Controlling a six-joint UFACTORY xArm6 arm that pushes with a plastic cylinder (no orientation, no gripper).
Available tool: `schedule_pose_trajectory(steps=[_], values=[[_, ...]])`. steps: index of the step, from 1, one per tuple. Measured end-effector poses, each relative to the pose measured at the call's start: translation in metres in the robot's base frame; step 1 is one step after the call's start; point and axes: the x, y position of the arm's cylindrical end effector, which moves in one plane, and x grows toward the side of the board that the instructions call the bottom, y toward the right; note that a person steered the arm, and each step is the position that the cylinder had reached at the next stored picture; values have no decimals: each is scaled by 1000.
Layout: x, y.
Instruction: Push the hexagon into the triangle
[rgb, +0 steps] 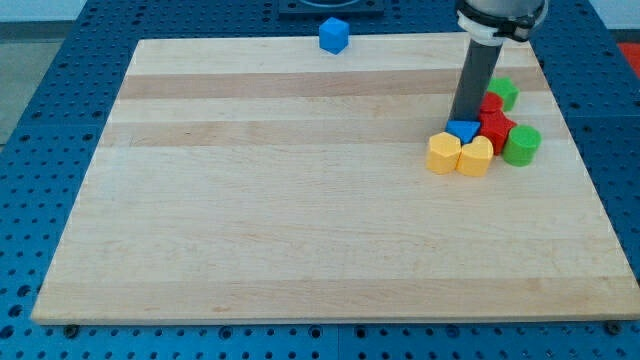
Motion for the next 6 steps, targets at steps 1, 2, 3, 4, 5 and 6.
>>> schedule_pose_trajectory(steps=[1,2,3,4,5,6], values=[[-3,-48],[0,-111],[60,-119],[82,-80],[68,-36],[43,-26]])
